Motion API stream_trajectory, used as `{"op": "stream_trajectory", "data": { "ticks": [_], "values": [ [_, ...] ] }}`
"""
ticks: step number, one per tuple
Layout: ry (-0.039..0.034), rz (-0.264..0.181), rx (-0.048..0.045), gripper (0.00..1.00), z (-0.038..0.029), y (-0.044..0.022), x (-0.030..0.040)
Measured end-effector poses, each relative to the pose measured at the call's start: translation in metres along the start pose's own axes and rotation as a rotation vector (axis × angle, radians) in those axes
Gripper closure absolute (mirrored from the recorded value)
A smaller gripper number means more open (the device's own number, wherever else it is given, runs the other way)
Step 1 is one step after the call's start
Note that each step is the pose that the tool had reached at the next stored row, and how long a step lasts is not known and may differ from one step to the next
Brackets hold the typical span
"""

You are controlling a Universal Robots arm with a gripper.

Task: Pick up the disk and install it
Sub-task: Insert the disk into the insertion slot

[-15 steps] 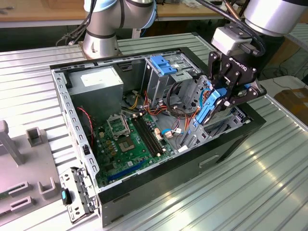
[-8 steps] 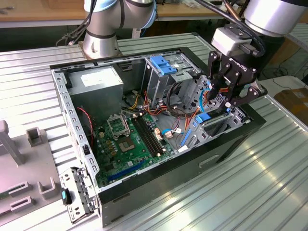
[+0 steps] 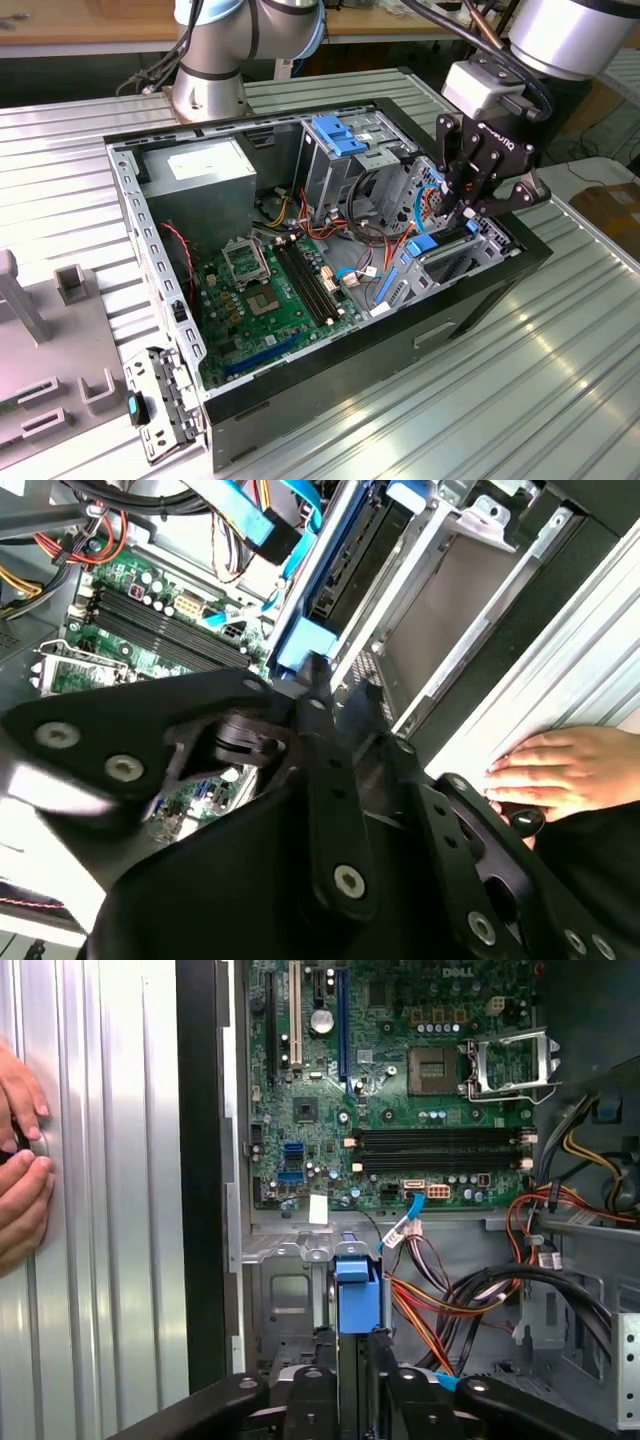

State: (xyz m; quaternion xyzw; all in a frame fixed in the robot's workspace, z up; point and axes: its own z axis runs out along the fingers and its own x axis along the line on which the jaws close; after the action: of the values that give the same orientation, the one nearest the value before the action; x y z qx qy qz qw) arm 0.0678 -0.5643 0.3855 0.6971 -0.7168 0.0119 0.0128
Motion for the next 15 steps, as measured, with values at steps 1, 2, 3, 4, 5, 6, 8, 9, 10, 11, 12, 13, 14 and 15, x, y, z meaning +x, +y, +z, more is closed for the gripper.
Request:
{"op": "stream_trajectory", "data": {
  "ticks": [1,2,3,4,5,6,8,9,10,11,12,13,14,15],
  "values": [
    [0.0000,0.000,0.0000,0.82,0.0007,-0.0007,0.0000],
    [0.0000,0.000,0.0000,0.82,0.0016,-0.0018,-0.0001],
    [-0.0001,0.000,0.0000,0.88,0.0028,-0.0037,-0.0002],
    [-0.0001,0.000,0.0000,0.88,0.0043,-0.0060,-0.0003],
    [0.0000,0.000,0.0000,0.88,0.0064,-0.0094,-0.0004],
    [-0.0001,0.000,0.0000,0.88,0.0089,-0.0124,-0.0006],
    [-0.0001,0.000,0.0000,0.88,0.0122,-0.0175,-0.0009],
    [0.0000,0.000,0.0000,0.88,0.0151,-0.0194,-0.0010],
    [0.0000,0.000,0.0000,0.88,0.0192,-0.0223,-0.0012],
    [-0.0001,0.000,0.0000,0.88,0.0237,-0.0245,-0.0015],
    [0.0000,0.000,0.0000,0.88,0.0276,-0.0249,-0.0016],
    [0.0000,0.000,0.0000,0.88,0.0294,-0.0249,-0.0017],
    [0.0000,0.000,0.0000,0.88,0.0318,-0.0249,-0.0018],
    [-0.0001,0.000,0.0000,0.88,0.0345,-0.0249,-0.0019]
  ]
}}
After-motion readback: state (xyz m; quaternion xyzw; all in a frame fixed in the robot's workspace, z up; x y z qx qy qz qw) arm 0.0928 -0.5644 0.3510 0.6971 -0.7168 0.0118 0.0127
